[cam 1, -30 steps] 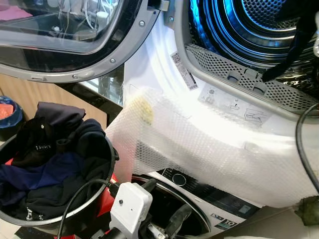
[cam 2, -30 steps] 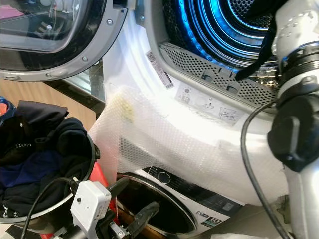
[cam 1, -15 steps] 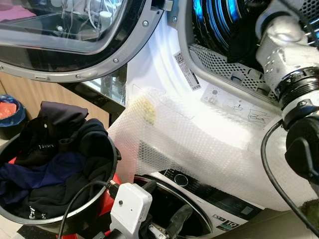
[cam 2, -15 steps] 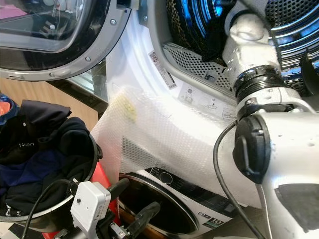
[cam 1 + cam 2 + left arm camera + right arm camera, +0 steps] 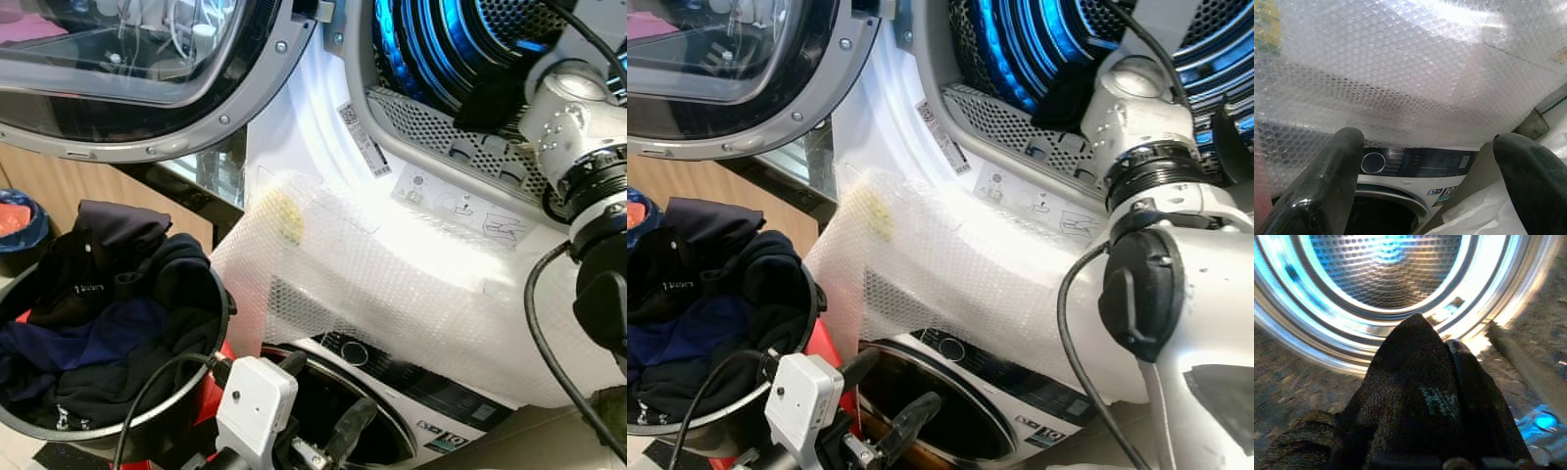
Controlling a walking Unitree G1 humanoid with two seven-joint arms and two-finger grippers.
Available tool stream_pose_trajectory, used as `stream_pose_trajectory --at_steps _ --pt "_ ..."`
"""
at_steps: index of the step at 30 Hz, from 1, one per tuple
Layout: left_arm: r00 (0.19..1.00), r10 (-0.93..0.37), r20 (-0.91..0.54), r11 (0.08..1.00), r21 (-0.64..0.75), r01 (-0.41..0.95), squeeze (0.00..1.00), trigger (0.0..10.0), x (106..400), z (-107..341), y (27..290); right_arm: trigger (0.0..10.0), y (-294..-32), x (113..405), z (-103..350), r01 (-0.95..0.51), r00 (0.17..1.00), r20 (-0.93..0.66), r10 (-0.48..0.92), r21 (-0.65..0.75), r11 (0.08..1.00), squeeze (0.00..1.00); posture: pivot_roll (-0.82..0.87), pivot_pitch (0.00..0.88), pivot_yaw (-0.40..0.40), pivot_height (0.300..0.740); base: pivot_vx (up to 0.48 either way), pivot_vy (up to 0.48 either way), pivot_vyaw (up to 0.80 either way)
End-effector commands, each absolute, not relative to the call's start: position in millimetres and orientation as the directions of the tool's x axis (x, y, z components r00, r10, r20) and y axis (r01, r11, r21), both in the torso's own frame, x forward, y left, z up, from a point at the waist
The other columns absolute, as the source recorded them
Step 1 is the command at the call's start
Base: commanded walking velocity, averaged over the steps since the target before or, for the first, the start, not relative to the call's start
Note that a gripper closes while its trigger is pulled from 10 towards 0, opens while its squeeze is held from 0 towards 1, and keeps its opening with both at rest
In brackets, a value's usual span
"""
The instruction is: Clothes washing
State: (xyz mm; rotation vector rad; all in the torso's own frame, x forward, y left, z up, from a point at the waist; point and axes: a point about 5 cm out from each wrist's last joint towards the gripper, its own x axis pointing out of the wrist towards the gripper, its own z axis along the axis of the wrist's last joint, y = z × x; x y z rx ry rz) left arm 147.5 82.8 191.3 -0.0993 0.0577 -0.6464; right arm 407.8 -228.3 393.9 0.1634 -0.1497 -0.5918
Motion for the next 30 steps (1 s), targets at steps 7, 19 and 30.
stream_pose_trajectory --at_steps 7,19,30 --pt "0.791 -0.611 -0.024 0.787 -0.125 0.604 0.0 10.0 147 193 82 10.0 -248 404 384 0.61 0.774 0.071 -0.629 0.183 0.771 1.0 0.23 0.1 -0.232 0.74 0.0 0.0 0.0" --pt "0.791 -0.611 -0.021 0.788 -0.119 0.605 0.0 10.0 149 195 84 10.0 -239 407 388 0.579 0.804 0.142 -0.578 0.037 0.814 1.0 0.22 0.101 -0.22 0.74 0.0 0.0 0.0" --pt "0.784 -0.621 -0.013 0.78 -0.11 0.616 0.0 10.0 155 195 86 10.0 -232 414 367 0.478 0.878 0.07 -0.473 -0.1 0.873 1.0 0.19 0.091 -0.209 0.74 0.0 0.0 0.0"
